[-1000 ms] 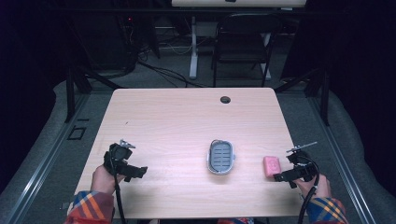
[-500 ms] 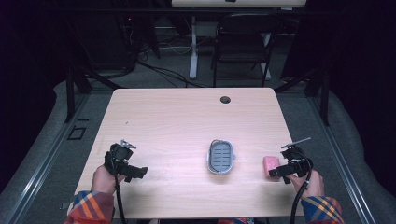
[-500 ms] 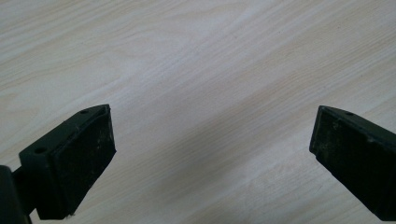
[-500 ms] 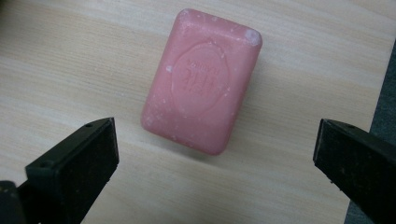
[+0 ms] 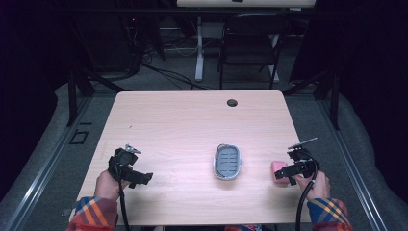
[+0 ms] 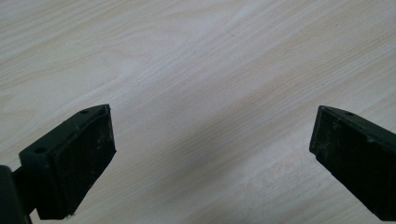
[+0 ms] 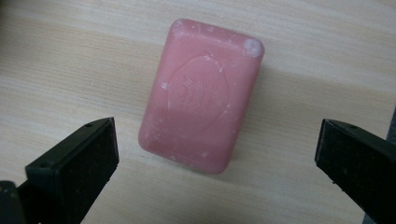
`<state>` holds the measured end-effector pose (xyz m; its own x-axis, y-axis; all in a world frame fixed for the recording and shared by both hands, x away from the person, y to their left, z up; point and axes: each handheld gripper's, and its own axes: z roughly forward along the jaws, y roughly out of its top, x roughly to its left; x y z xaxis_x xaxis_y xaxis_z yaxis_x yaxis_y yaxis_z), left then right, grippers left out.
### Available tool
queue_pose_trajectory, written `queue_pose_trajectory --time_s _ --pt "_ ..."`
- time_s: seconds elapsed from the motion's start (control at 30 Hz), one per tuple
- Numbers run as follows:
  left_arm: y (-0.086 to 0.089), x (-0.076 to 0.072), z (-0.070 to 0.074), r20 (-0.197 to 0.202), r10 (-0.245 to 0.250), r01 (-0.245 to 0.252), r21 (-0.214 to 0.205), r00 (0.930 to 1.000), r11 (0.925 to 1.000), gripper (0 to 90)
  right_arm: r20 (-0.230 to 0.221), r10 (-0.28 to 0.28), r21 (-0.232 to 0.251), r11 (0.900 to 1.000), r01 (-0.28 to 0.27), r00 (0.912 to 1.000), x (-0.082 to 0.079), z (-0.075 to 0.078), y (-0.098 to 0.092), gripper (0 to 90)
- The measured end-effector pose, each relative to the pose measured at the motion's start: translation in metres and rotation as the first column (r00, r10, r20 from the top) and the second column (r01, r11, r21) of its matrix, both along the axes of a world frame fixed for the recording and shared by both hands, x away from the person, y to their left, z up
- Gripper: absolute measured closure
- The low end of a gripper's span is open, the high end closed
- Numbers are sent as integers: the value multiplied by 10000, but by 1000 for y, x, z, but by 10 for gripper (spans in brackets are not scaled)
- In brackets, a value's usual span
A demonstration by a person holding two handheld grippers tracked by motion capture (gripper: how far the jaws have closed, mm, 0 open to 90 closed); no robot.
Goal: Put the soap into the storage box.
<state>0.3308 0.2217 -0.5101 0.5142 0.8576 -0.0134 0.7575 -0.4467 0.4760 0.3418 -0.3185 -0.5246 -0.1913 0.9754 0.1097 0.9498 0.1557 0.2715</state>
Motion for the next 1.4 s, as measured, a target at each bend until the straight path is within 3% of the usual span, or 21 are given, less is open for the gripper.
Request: queue_pose_trajectory --time_s 0.3,0.37,0.6,0.67,0.7,0.87,1.2,1.33,1.4 --pt "-2 0 -1 23 -97 97 26 10000 9999 1 -65 -39 173 9998 40 10000 7 -2 7 0" --pt "-2 -1 -1 20 -136 136 33 9999 9999 1 -357 165 109 9998 -161 9992 10 -2 7 0" --pt "-3 -1 -1 25 -258 257 79 9997 9996 1 -422 32 158 9999 -26 9991 12 -3 9 0" --pt "-3 -1 -1 19 -255 255 79 9997 9996 1 -351 -95 256 9996 104 9993 13 -5 10 25" --pt "-3 -1 -1 24 -261 261 82 9997 9996 1 -560 -35 122 9999 42 9984 14 -4 9 85" --pt "-3 -1 0 -25 -289 289 95 9996 9995 1 -697 -68 95 9999 75 9975 16 -6 10 135" --pt "-4 -1 -1 -14 -339 340 137 9994 9993 1 -860 -212 -1 9998 213 9961 22 -9 12 154" --pt "-4 -1 -1 -26 -347 347 162 9994 9993 2 -719 -418 56 9991 424 9965 23 -10 14 159" --pt "-4 -1 -1 -36 -356 356 185 9994 9992 1 -899 -337 -112 9994 329 9954 25 -10 14 163"
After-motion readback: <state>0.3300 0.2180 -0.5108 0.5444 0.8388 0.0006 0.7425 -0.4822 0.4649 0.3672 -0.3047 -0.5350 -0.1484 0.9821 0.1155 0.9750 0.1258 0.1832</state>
